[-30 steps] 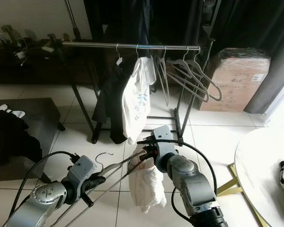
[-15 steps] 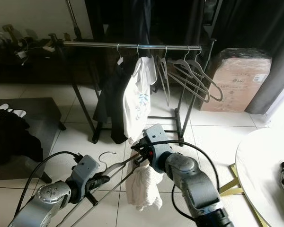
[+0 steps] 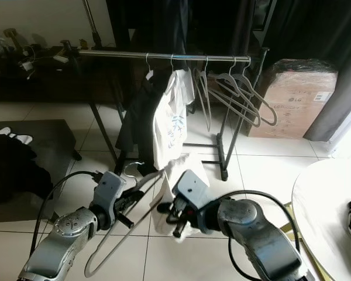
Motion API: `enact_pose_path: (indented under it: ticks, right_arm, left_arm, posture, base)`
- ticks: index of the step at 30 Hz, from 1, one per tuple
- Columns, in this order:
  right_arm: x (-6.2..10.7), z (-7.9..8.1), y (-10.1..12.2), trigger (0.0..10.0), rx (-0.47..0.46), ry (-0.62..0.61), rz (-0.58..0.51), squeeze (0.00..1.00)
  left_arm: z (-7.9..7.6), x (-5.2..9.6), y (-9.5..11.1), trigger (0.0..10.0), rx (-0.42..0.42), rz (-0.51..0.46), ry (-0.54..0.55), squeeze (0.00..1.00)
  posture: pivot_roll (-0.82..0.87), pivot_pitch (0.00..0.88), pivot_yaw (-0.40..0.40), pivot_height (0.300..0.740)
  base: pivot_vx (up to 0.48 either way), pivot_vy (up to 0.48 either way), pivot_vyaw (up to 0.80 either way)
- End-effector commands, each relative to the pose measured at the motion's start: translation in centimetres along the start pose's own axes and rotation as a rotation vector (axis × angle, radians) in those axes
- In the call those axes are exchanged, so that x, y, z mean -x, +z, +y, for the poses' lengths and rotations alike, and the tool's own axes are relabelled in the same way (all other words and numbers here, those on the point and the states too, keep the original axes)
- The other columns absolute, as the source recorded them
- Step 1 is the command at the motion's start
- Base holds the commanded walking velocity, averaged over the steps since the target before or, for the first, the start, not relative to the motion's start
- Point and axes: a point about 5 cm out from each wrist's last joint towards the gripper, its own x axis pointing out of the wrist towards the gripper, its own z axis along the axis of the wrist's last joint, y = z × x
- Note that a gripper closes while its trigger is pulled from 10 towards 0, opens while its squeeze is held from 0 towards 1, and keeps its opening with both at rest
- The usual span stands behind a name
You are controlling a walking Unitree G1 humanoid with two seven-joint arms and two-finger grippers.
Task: Hang hanger
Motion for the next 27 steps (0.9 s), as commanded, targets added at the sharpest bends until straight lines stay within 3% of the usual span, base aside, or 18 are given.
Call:
enact_pose_path:
  ticks: [1,5,10,12,16,18,22,27]
  right_arm:
    - [0.1,2.4,1.4,10.0,0.074,0.163,-0.069,0.0]
    - [0.3,2.5,1.7,10.0,0.13,0.177,-0.071,0.0]
    - [0.0,1.2,2.0,10.0,0.175,0.095,-0.053,0.0]
    - [-0.4,0.2,2.5,10.0,0.204,0.028,-0.046,0.0]
    - [-0.6,-1.2,2.4,10.0,0.218,-0.067,0.0,0.0]
    - [-0.8,-3.1,1.2,10.0,0.276,-0.197,0.126,0.0]
    - [-1.0,-3.5,1.2,10.0,0.272,-0.224,0.131,0.0]
    - [-1.2,-5.0,0.6,10.0,0.346,-0.341,0.196,0.0]
  left_arm:
    - [-0.7,0.3,-0.4,10.0,0.028,0.019,-0.054,0.0]
    - [-1.5,0.5,-0.3,10.0,0.06,0.01,-0.136,0.0]
    - [-1.7,1.4,0.6,10.0,0.117,-0.035,-0.235,0.0]
    - [-2.0,2.4,0.7,10.0,0.111,-0.039,-0.331,0.0]
    - [-1.7,2.9,0.7,10.0,0.118,-0.039,-0.338,0.0]
    - [-1.4,3.5,0.5,10.0,0.122,-0.031,-0.354,0.0]
    - [-1.7,3.7,0.5,10.0,0.125,-0.017,-0.387,0.0]
    - [-2.0,4.3,0.3,10.0,0.136,-0.001,-0.423,0.0]
  posture:
    - [0.06,0.14,-0.02,0.74]
    - [0.06,0.141,-0.021,0.74]
    - [0.06,0.141,-0.021,0.74]
    - [0.06,0.141,-0.021,0.74]
    - [0.06,0.141,-0.018,0.74]
    - [0.05,0.14,-0.018,0.74]
    - [0.06,0.14,-0.014,0.74]
    - [0.06,0.135,-0.009,0.74]
  base:
    - [0.0,0.0,0.0]
    - [0.0,0.0,0.0]
    - [0.0,0.0,0.0]
    - [0.0,0.0,0.0]
    - [0.0,0.0,0.0]
    - [0.0,0.0,0.0]
    - [0.0,0.0,0.0]
    - [0.0,0.0,0.0]
